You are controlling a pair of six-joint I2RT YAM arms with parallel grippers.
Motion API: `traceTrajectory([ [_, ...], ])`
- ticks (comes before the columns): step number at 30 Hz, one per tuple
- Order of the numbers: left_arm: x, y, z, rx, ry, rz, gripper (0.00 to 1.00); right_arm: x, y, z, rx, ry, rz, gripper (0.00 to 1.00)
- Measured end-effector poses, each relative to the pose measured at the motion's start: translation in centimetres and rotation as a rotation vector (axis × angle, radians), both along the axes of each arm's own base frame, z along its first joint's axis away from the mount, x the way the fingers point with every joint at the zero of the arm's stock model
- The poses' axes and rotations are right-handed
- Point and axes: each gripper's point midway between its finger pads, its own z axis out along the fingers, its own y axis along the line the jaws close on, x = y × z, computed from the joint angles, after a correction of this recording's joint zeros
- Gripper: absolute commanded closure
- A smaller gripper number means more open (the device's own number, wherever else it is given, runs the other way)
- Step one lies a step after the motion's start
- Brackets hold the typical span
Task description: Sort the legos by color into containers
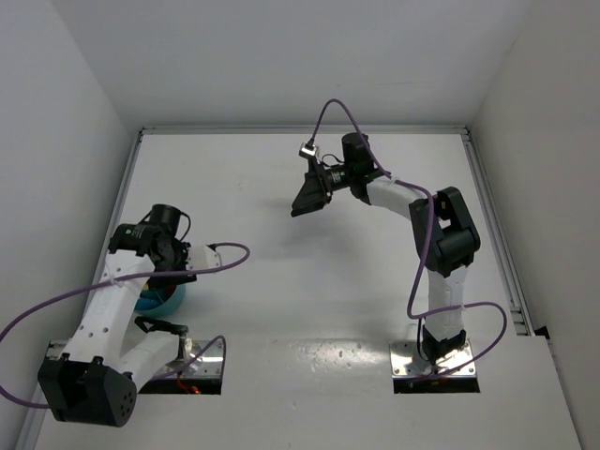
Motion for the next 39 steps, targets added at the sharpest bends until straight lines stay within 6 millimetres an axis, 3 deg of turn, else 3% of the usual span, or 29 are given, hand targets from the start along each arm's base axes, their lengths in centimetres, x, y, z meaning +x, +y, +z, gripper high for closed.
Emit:
traceTrajectory([
  [17,-0.8,0.1,-0.4,0.013,-0.014,-0.077,0.58,-0.1,-0.1,0.1,0.003,0.001,0.007,0.15],
  [24,-1.1,0.1,-0.9,0.012,0.003,-0.077,0.54,-0.1,-0.1,0.0,0.003,0.001,0.007,0.15],
  [32,-1.4,0.1,-1.4,0.012,0.022,-0.074,0.4,0.0,0.0,-0.4,-0.001,0.011,0.007,0.15],
  [39,-1.4,0.2,-1.5,0.012,0.029,-0.073,0.38,0.0,0.0,-0.4,-0.001,0.011,0.007,0.15],
])
